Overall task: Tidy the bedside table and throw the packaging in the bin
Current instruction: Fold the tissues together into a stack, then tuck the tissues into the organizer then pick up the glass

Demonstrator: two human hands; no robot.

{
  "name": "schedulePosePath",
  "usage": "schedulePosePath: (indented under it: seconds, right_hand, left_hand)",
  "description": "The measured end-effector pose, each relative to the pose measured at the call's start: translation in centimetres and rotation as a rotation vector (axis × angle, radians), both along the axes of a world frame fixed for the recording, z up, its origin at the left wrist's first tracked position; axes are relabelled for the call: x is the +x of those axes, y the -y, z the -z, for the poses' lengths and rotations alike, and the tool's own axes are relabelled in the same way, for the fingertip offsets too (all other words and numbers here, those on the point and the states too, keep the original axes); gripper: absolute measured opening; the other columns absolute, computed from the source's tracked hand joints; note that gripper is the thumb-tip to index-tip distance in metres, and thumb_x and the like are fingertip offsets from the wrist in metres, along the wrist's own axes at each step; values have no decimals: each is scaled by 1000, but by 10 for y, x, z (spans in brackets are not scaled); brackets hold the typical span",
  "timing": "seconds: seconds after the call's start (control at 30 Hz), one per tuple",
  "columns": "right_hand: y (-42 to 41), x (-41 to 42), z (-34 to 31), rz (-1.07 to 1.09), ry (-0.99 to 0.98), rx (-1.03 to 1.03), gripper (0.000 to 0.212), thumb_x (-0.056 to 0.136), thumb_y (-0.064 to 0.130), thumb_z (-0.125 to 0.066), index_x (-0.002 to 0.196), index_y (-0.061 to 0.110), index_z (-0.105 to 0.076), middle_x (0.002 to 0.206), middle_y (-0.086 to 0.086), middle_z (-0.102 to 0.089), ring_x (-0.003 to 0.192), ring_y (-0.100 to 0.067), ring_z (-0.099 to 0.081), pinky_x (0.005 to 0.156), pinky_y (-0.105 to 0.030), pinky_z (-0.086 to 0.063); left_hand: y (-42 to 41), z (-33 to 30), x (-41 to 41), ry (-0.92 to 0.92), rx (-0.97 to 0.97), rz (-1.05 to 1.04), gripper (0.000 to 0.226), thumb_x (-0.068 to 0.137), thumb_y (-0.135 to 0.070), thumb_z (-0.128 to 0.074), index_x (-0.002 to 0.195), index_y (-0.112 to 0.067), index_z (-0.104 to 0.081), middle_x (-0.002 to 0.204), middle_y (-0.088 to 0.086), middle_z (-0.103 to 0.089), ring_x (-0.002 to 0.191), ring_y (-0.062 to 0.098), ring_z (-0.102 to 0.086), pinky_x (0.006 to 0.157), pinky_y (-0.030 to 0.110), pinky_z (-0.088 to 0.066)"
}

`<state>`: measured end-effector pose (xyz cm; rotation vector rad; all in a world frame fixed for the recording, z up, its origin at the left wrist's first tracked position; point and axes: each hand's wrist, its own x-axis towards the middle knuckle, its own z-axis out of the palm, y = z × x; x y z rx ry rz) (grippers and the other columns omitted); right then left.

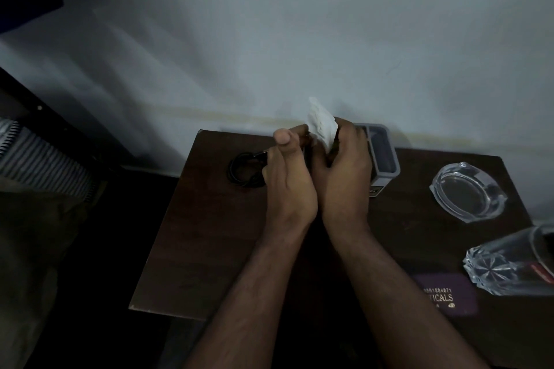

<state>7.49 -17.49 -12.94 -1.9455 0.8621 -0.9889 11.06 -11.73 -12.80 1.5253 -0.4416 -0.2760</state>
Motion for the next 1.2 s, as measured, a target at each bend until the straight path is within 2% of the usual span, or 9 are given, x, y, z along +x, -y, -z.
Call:
schedulePosePath:
  seconds: [0.17, 0.27, 0.33, 0.47, 0.53, 0.7, 0.8, 0.93, 1.2]
  right_hand:
    - [-2, -5, 0, -33, -75, -13, 26, 92, 7, -63, 117, 12, -60, 105, -5, -60, 96, -22, -59, 81, -42, -52]
    - [-2, -6, 3, -44, -129, -20, 26, 92, 11, -65, 117, 10, -59, 105, -8, -57, 98, -27, -57, 83, -49, -51]
    - [-2, -8, 1, -54, -138, -33, 29, 93, 19, -67, 120, 11, -58, 109, -8, -56, 102, -27, -57, 85, -49, -50]
    - [-5, -15, -7, -107, -113, -71, 43, 95, 26, -68, 134, 15, -54, 120, -5, -53, 112, -20, -54, 92, -40, -50]
    - [-7, -18, -12, -123, -96, -100, 49, 95, 28, -69, 138, 15, -51, 126, -4, -51, 117, -19, -53, 95, -38, -51]
    - [-11, -35, -20, -125, -66, -113, 57, 95, 28, -70, 144, 13, -45, 134, -5, -48, 126, -20, -52, 100, -42, -52]
    - [-18, -48, -26, -102, -54, -119, 58, 94, 26, -71, 144, 14, -45, 135, -4, -46, 125, -20, -53, 100, -44, -53]
    - [-31, -72, -33, -82, -47, -140, 53, 94, 21, -70, 141, 12, -48, 135, -5, -46, 126, -16, -50, 101, -41, -53]
    - [-51, -132, -30, -28, -76, -150, 53, 92, 14, -69, 141, 13, -48, 132, -6, -46, 125, -23, -55, 103, -44, -52]
  left_hand:
    - [-2, -1, 2, -48, -15, -11, 98, 85, -85, 4, 106, -30, -75, 106, -12, -75, 106, -7, -63, 90, 9, -38]
    - [-5, -3, 2, -25, -3, -41, 106, 77, -92, 3, 106, -26, -75, 106, -9, -75, 107, -2, -65, 94, 15, -41]
    - [-6, -2, 2, -19, -21, -70, 102, 84, -87, 1, 107, -23, -74, 105, -5, -75, 106, 5, -67, 95, 22, -46]
    - [-8, -8, -2, -55, -62, -132, 85, 96, -64, -3, 112, -17, -72, 103, -4, -75, 98, 1, -69, 80, 5, -44]
    - [-10, -12, -5, -33, -72, -157, 83, 97, -63, -5, 113, -16, -71, 103, -3, -75, 99, 4, -69, 78, 4, -43]
    - [-21, -17, -14, 75, -61, -175, 96, 88, -84, -6, 114, -18, -70, 106, -1, -74, 103, 9, -68, 87, 16, -49]
    - [-34, -21, -25, 94, -26, -199, 80, 99, -66, -9, 111, -17, -71, 104, -3, -73, 102, 8, -68, 90, 25, -51]
    - [-49, -26, -47, 106, -22, -177, 61, 105, -49, -17, 101, -21, -71, 98, -5, -73, 98, 6, -68, 86, 20, -50]
    - [-66, -27, -106, 93, -5, -107, 66, 102, -57, -20, 104, -18, -73, 99, -3, -74, 96, 2, -68, 81, 9, -45]
